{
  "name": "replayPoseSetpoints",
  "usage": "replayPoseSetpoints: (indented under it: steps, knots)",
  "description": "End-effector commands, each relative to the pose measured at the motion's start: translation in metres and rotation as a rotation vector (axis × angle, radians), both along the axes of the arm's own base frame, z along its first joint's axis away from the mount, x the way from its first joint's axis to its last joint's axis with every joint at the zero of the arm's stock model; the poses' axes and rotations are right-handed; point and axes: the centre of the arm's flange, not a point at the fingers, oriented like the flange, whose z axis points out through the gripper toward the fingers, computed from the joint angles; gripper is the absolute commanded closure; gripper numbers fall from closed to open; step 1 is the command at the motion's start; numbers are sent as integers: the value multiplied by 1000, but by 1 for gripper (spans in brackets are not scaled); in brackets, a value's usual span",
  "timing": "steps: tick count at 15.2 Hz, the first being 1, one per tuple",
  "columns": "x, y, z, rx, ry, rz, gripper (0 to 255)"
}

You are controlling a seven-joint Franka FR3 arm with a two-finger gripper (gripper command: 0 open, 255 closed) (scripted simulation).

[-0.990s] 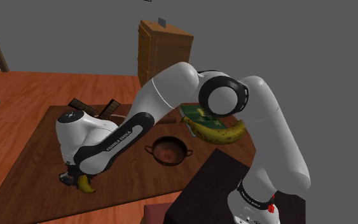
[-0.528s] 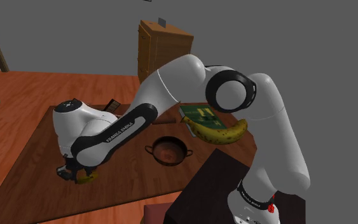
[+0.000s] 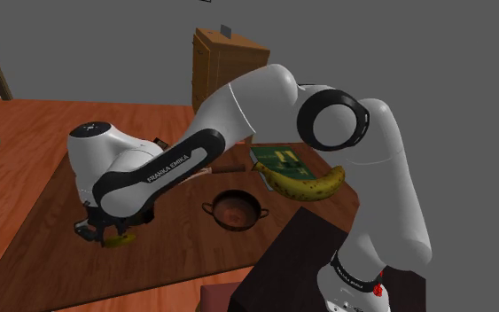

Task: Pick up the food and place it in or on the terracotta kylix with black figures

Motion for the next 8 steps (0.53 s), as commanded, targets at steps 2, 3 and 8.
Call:
replayPoseSetpoints:
  steps: [2,3,8]
  knots:
    - [-1,0,16,0,0,0,255]
    - [-1,0,21,0,0,0,255]
    - [-1,0,48,0,0,0,255]
